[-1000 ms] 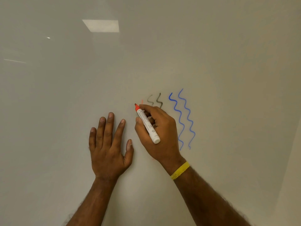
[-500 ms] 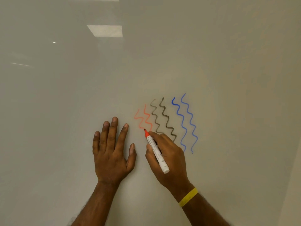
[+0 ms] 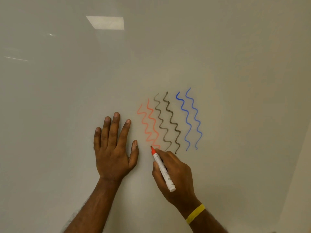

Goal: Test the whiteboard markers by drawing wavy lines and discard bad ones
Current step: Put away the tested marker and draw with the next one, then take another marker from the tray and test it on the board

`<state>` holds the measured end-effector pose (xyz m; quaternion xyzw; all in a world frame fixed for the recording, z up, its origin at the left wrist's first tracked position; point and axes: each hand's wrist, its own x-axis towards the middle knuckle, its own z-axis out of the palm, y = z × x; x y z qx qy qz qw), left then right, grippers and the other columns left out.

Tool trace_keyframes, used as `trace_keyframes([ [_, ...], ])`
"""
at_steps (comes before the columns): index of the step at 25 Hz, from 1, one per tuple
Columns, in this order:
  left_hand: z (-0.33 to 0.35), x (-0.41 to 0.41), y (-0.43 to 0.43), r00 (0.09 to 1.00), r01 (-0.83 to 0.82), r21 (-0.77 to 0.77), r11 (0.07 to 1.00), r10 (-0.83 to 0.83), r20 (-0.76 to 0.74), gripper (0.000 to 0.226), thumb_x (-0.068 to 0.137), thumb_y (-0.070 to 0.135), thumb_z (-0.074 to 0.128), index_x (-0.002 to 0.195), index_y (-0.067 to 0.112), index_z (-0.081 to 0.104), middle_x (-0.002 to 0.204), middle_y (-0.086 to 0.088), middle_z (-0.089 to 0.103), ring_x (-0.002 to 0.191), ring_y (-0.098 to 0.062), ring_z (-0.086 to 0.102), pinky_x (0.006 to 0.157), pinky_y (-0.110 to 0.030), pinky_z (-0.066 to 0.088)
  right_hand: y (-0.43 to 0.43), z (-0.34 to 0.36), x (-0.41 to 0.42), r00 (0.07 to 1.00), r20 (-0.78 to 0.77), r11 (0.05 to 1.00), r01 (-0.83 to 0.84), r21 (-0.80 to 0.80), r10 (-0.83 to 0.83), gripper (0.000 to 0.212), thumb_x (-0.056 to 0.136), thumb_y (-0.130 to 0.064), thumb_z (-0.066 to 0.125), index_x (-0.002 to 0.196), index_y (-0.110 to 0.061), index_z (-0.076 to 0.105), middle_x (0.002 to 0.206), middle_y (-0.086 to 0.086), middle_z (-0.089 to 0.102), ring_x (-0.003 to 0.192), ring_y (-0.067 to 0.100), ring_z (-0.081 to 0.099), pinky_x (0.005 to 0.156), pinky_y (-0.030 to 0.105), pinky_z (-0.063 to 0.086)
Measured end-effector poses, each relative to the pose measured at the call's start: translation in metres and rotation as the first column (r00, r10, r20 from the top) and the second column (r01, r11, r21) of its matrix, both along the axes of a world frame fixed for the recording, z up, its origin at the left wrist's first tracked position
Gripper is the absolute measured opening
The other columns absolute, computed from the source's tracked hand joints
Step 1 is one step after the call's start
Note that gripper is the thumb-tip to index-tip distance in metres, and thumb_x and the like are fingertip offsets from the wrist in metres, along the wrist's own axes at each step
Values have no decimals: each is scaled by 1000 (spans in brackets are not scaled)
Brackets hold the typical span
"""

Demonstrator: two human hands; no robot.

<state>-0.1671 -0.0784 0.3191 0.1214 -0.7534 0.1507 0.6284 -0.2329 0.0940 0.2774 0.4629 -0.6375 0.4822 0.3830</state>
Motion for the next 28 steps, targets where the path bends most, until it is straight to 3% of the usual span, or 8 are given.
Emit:
trace_keyframes([
  [6, -1, 0, 0, 1000, 1, 2, 1000, -1, 11, 64, 90, 39, 51, 148, 15, 39, 158, -14, 28, 149, -31, 20, 120, -52, 17, 12, -24, 7, 997, 74, 998, 17, 53, -21, 24, 91, -30, 56, 115, -26, 57, 80, -9, 61, 63, 4, 56, 54, 21, 52],
  [10, 0, 2, 2, 1000, -6, 4, 1000, 6, 24, 62, 92, 38, 50, 148, 14, 40, 158, -14, 28, 149, -31, 19, 120, -52, 17, 24, -34, 6, 947, 295, 992, -124, -37, 129, 26, 90, -27, 59, 114, -24, 67, 86, -10, 65, 73, 10, 63, 62, 32, 55],
  [13, -2, 4, 6, 999, 17, 38, 999, -18, 44, 65, 91, 37, 52, 149, 12, 38, 159, -15, 25, 149, -32, 16, 120, -54, 14, 34, -41, 9, 785, 524, 939, -222, -262, 332, 26, 84, -16, 65, 107, -25, 71, 89, -4, 72, 75, 17, 67, 67, 33, 58],
  [16, -18, 8, 14, 995, 61, 84, 995, -67, 71, 67, 90, 37, 53, 149, 9, 37, 160, -16, 21, 150, -34, 15, 121, -55, 11, 45, -49, 14, 628, 615, 874, -263, -408, 476, 23, 81, -10, 65, 99, -21, 72, 88, 2, 75, 65, 13, 63, 56, 29, 53],
  [22, -103, 20, 43, 967, 109, 184, 977, -147, 208, 67, 90, 40, 49, 147, 8, 38, 160, -17, 21, 150, -35, 14, 120, -56, 12, 64, -80, 12, 433, 693, 814, -237, -530, 577, 15, 83, -13, 64, 89, -18, 77, 70, 15, 66, 52, 23, 52, 45, 26, 41],
  [28, -191, 41, 76, 870, 108, 294, 950, -233, 434, 67, 91, 40, 48, 150, 11, 33, 161, -16, 18, 150, -33, 12, 119, -56, 14, 88, -127, 13, 255, 793, 833, -184, -521, 553, 13, 86, -13, 62, 92, -10, 73, 68, 9, 64, 51, 17, 50, 45, 26, 36],
])
